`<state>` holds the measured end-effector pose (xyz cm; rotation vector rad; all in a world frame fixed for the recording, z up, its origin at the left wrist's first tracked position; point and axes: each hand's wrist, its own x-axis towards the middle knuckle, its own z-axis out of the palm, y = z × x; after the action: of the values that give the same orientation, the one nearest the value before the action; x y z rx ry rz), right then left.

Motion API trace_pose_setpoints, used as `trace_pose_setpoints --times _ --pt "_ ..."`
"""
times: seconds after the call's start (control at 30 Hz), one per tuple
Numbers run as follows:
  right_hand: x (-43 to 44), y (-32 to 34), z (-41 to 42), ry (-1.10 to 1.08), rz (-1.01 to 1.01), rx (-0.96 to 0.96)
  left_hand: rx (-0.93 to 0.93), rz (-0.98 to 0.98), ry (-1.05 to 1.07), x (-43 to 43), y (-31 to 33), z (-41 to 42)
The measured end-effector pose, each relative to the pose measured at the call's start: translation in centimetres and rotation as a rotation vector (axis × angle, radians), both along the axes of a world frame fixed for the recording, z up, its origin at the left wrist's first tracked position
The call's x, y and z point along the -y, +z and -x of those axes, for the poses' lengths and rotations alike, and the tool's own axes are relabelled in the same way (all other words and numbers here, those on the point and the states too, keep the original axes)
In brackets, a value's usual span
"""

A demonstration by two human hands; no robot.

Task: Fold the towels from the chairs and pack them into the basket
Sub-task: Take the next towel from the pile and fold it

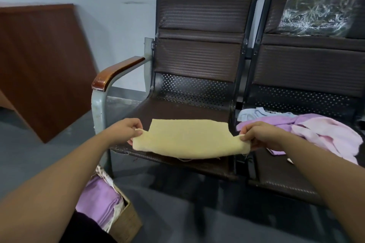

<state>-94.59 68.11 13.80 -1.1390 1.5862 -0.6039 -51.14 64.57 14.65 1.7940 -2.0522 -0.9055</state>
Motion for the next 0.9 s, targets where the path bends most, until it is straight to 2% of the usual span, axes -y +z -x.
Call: trace_pose_setpoints --times 0.07,0.13,0.23,0.37,0.5,0.6,0.7,0.77,0.9 --pt "0.1 -0.2 0.3 0.060 -0.063 -0.048 0.008 -0.029 -0.007 0.1 -0.4 -0.5" --pt "0.5 -0.3 0.4 0.037 -0.038 -0.115 0.025 -0.026 0.017 0.5 -1.0 -0.6" --pt "1.8 -1.2 0.6 -0.069 0.088 -0.205 0.064 0.071 0.109 1.6 -2.0 0.3" --pt "4.7 -2.7 -0.3 -0.229 0.111 -0.186 0.082 0.221 0.240 3.9 -3.0 1.9" --pt "8.4 -4.3 -1.5 -0.403 0.071 -0.015 -0.152 0.143 0.426 6.9 -3.9 3.4" --pt "11.2 -5.2 -2.0 -0.476 0.091 -0.007 -0.343 0.116 0.533 9.3 -4.7 4.3" --pt "13.3 -6.5 -2.3 -0.525 0.087 -0.011 -0.433 0.107 0.599 12.0 -6.3 4.6" --pt "14.1 -7.8 -2.8 -0.455 0.089 -0.095 -0.362 0.075 0.588 13.4 -7.8 4.8" --pt "14.0 -8.8 -4.7 -0.137 0.186 -0.525 0.069 0.042 0.426 13.8 -9.9 5.0"
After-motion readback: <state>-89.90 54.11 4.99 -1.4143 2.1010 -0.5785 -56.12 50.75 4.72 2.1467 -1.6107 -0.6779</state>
